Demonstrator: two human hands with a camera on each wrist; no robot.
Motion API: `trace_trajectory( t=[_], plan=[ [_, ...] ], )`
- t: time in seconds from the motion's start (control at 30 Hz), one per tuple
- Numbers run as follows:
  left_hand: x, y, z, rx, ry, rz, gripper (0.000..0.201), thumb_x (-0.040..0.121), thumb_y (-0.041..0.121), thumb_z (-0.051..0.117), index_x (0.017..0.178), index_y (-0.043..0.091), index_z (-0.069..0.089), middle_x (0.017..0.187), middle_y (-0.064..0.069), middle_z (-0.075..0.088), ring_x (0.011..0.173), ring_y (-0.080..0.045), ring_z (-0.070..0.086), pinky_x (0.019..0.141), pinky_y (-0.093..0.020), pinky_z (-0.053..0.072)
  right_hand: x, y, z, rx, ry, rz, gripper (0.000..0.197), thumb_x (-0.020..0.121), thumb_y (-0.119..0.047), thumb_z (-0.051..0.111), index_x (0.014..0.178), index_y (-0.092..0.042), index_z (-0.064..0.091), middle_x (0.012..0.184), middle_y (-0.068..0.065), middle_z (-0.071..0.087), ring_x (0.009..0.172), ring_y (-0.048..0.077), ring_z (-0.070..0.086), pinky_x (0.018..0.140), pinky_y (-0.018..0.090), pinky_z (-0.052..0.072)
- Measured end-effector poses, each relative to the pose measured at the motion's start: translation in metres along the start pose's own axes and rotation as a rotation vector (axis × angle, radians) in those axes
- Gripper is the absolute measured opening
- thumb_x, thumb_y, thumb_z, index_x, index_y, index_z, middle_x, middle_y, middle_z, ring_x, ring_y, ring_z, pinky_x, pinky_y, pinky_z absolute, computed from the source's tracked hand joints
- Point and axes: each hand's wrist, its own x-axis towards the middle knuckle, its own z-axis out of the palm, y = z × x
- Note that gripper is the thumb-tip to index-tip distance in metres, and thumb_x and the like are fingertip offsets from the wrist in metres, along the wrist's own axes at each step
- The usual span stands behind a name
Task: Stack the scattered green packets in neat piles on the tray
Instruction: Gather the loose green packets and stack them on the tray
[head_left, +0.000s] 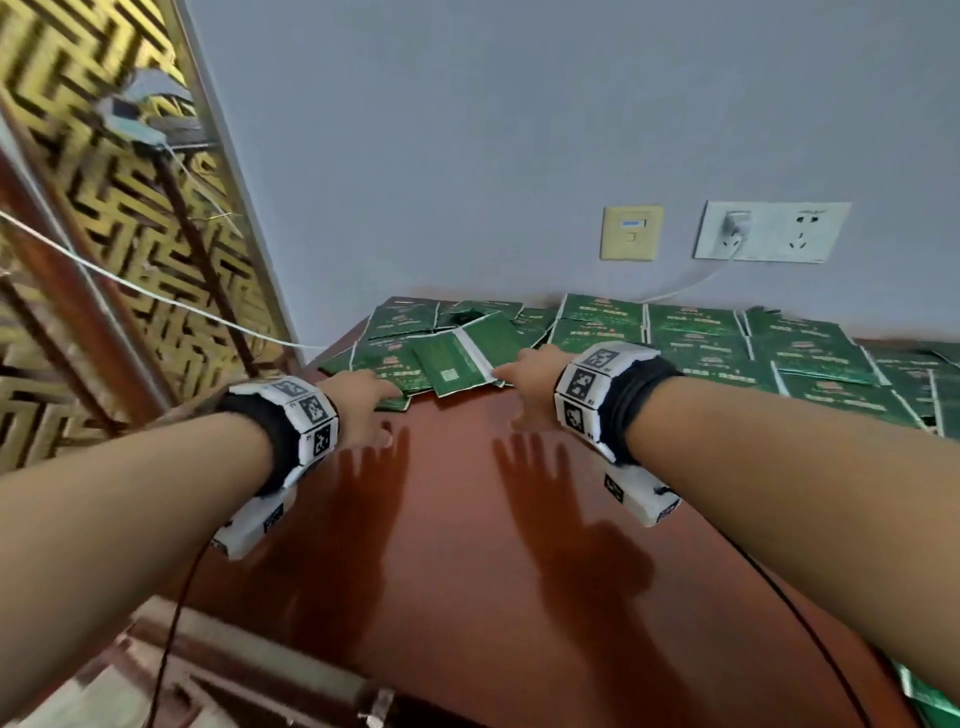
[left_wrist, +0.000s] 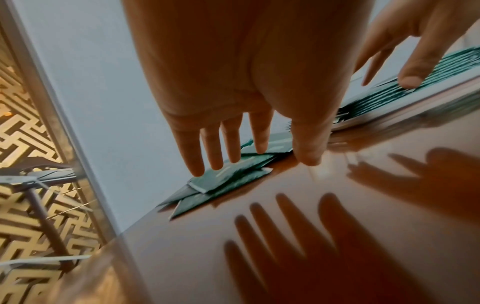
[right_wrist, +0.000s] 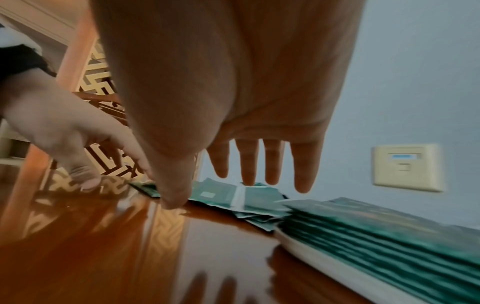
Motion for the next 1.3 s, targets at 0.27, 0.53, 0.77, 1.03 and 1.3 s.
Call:
trace_trajectory(
  t=[0.27,0.53,0.77,1.03,1.3],
  plan=[
    [0.022,-0.037,0.011,-0.049,0.028,0.013,0.081,0.086,0.037,0.065,0.152,0.022,0.020,0.160,-0.006,0.009,0.144,-0.024,0.025,0.116,-0.033,0.026,0.070,-0.059,0.011,0.082,-0.022,0.022,0.077,0.081,-0.047,0.065,0.140,-0.010,0.032,0.135,0.012,0.044,0.120,0.033,0.049,0.098,0.043,0.045],
    [0.042,-0.026,0.016,0.094,-0.145,0.013,0.067,0.099,0.041,0.037,0.154,0.016,0.007,0.161,-0.004,0.003,0.146,-0.023,0.018,0.118,-0.036,0.021,0.093,-0.073,0.022,0.029,-0.087,0.036,0.067,0.098,-0.050,0.031,0.151,-0.012,0.017,0.156,0.009,0.020,0.138,0.035,0.029,0.109,0.049,0.032],
    [0.024,0.002,0.001,0.332,-0.287,-0.061,0.063,0.101,0.023,0.034,0.154,0.010,0.002,0.161,-0.009,-0.003,0.142,-0.029,0.027,0.112,-0.041,0.032,0.062,-0.069,0.012,-0.051,-0.136,-0.047,0.060,0.100,-0.045,0.032,0.151,-0.015,0.020,0.155,0.006,0.026,0.132,0.032,0.040,0.104,0.044,0.038],
    [-0.021,0.030,0.000,0.439,-0.383,-0.098,0.076,0.092,0.010,0.046,0.153,0.006,0.001,0.161,-0.010,0.002,0.141,-0.029,0.031,0.106,-0.042,0.040,0.011,-0.060,0.017,-0.009,-0.152,-0.180,0.060,0.102,-0.037,0.034,0.154,-0.020,0.009,0.160,0.000,0.004,0.140,0.028,0.028,0.109,0.040,0.033],
    [-0.061,0.028,0.010,0.329,-0.319,-0.051,0.071,0.093,0.015,0.042,0.154,0.012,0.005,0.161,-0.005,0.010,0.138,-0.028,0.034,0.106,-0.039,0.041,-0.032,-0.052,0.022,0.056,-0.152,-0.243,0.054,0.102,-0.034,0.035,0.152,-0.029,0.017,0.159,-0.009,0.008,0.141,0.021,0.027,0.112,0.037,0.031]
  ],
)
